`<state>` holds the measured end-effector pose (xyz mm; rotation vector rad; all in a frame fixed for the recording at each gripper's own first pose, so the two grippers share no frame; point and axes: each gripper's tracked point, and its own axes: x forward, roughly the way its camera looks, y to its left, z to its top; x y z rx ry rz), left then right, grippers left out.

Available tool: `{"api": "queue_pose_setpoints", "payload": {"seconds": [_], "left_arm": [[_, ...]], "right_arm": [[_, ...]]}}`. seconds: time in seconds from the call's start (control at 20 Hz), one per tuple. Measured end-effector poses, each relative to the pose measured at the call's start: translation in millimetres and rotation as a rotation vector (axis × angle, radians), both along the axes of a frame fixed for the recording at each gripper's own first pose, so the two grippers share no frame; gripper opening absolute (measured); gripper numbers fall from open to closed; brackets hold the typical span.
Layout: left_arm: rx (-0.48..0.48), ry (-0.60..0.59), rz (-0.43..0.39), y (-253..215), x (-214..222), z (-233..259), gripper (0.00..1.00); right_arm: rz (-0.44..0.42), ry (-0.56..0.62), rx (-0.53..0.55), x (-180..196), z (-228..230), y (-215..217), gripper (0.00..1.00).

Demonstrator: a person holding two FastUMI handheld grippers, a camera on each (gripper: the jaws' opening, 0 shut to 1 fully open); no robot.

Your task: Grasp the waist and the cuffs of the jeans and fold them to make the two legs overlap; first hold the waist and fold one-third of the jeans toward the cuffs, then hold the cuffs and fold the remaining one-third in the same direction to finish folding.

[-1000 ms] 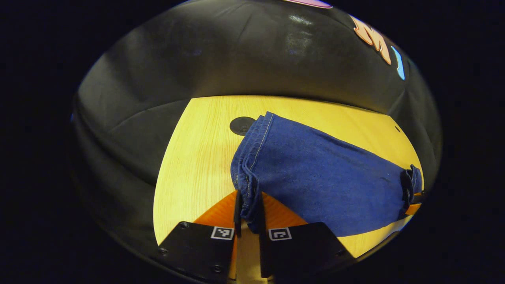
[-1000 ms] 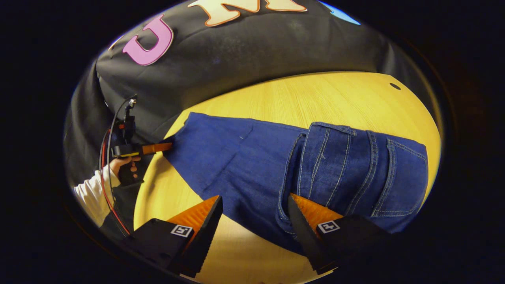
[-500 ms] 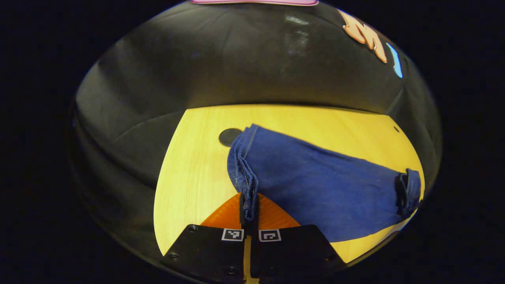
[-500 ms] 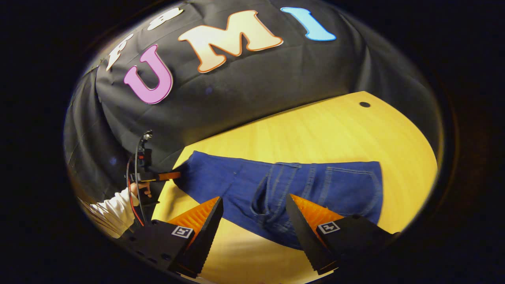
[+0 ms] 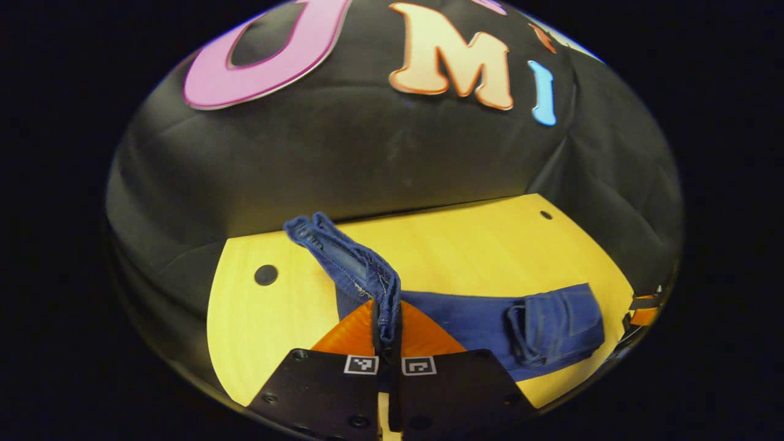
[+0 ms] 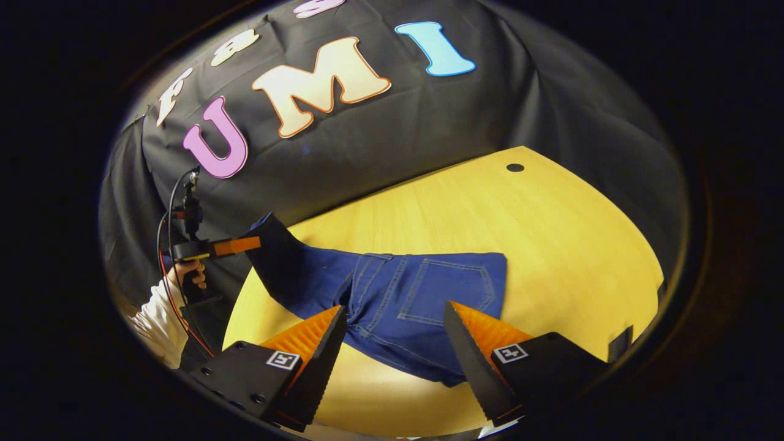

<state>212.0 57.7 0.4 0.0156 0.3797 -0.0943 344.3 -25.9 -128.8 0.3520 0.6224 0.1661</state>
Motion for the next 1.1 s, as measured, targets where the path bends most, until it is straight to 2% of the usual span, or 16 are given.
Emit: {"api": "queue_pose_setpoints", "payload": {"seconds": [0.15, 0.3, 0.45, 0.55, 0.7, 0.95, 1.05, 1.1], "left_arm": [[-0.001, -0.038, -0.057, -74.6, -15.0, 20.2, 0.0], [-0.01, -0.042, -0.15, -164.2, -38.7, 15.9, 0.0], [0.05, -0.019, -0.238, -250.5, -65.9, -7.0, 0.0], [0.069, 0.019, -0.252, -294.2, -87.2, -34.4, 0.0], [0.176, 0.068, -0.228, -317.2, -102.3, -78.7, 0.0], [0.293, 0.156, -0.199, -319.2, -87.0, -153.3, 0.02], [0.283, 0.189, -0.215, -328.6, -92.3, -165.2, 0.08], [0.28, 0.198, -0.207, -330.5, -95.3, -164.7, 0.25]], "right_arm": [[0.007, -0.02, -0.019, -4.9, 8.1, -44.5, 0.98], [-0.012, -0.022, -0.023, -4.1, 7.2, -84.3, 0.98], [-0.029, -0.013, -0.022, -5.6, 1.8, -111.9, 0.98], [-0.033, -0.009, -0.022, -7.4, -1.9, -122.2, 0.98], [-0.033, -0.007, -0.031, -11.3, -6.1, -131.1, 0.98], [-0.031, 0.0, -0.03, -17.7, -10.1, -134.9, 0.98], [-0.029, 0.002, -0.036, -20.2, -11.2, -135.9, 0.98], [-0.029, 0.0, -0.04, -23.4, -10.7, -135.9, 0.98]]}}
